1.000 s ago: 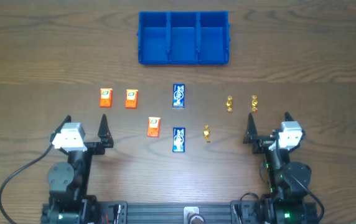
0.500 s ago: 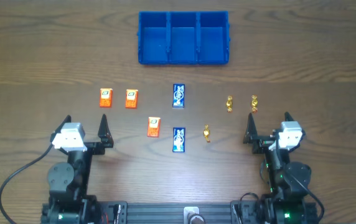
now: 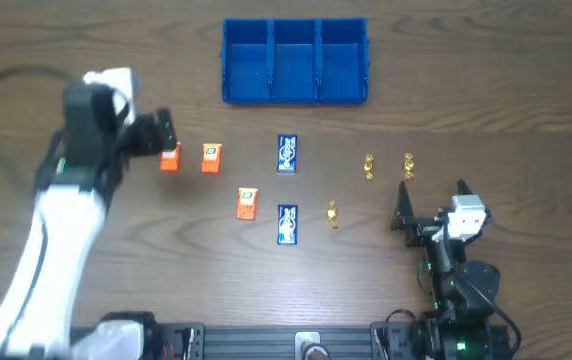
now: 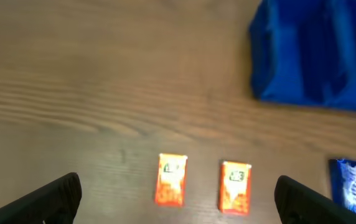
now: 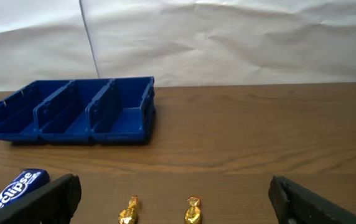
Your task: Sort Candies Into Trays
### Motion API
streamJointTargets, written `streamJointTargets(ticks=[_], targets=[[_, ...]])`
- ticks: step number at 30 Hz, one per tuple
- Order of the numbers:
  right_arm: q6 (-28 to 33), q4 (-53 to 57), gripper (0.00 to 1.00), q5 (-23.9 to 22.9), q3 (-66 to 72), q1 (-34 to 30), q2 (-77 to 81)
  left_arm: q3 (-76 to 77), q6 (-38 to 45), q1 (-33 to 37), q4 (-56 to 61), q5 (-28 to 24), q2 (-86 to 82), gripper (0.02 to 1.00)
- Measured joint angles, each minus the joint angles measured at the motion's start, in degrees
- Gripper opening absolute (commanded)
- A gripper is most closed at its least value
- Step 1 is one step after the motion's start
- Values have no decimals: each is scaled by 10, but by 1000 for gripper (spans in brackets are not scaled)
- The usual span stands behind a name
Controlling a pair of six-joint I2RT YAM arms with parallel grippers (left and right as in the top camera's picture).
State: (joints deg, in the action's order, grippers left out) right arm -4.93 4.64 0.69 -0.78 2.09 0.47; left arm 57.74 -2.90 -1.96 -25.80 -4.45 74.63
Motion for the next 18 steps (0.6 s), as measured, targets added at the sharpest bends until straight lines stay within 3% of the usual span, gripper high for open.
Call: streamJointTargets(ticks=[3,7,12,18], targets=[[0,0,998,0,0,0,0,28,22,0,-8,-17,156,998],[0,0,1000,0,0,0,0,28,32,0,-11,-23,240,998],[0,0,998,0,0,0,0,28,34,-2,-12,-27,282,1000],[0,0,1000,0,0,0,0,28,38,-4,-17,-27,294,925]])
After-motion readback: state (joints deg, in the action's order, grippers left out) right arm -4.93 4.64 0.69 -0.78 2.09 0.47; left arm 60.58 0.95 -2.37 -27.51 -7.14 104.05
